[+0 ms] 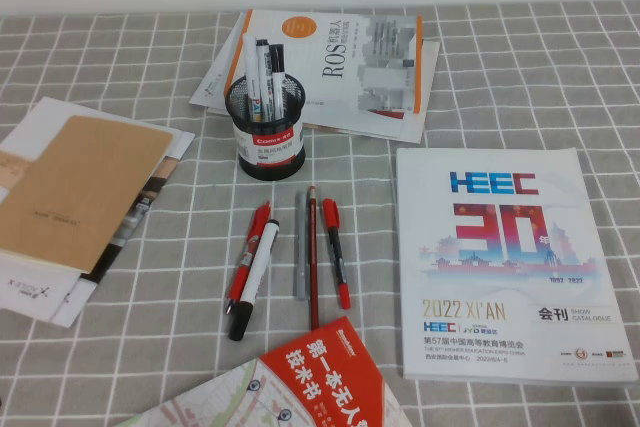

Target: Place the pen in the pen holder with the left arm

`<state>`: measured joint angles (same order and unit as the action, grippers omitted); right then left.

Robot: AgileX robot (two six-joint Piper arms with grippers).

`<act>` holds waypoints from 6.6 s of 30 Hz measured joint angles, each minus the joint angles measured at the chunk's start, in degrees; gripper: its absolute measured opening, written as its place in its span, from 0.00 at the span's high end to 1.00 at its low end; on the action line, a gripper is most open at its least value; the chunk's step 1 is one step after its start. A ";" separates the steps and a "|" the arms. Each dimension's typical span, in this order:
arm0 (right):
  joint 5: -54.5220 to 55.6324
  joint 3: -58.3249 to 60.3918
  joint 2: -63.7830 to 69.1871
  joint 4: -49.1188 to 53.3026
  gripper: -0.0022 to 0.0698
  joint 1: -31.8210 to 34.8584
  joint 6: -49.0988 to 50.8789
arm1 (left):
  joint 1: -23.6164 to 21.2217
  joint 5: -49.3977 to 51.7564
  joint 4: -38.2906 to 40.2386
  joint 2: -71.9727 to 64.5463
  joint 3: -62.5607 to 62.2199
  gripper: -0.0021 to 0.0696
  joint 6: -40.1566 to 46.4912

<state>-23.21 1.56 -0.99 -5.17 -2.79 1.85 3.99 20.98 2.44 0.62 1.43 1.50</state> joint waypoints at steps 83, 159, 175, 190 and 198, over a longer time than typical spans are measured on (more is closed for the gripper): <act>0.00 0.00 0.00 0.00 0.99 0.00 0.00 | 19.52 29.52 13.12 -99.93 -71.63 0.98 15.16; 0.00 0.00 0.00 0.00 0.99 0.00 0.00 | 19.64 -23.93 9.35 -82.76 -61.80 0.88 12.61; 0.00 0.00 0.00 0.00 0.99 0.00 0.00 | 19.64 -54.08 -3.04 -99.13 -60.65 0.88 -3.68; 0.00 0.00 0.00 -0.10 0.99 0.00 0.00 | 16.54 -59.08 -6.18 -107.62 -63.37 0.88 -12.21; 0.00 0.00 0.00 -0.21 0.99 0.00 0.00 | 16.54 -60.65 -6.74 -110.70 -63.69 0.88 -12.21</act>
<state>-23.21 1.56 -0.99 -5.38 -2.79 1.85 20.53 -39.66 -4.30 -110.08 -62.26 -10.71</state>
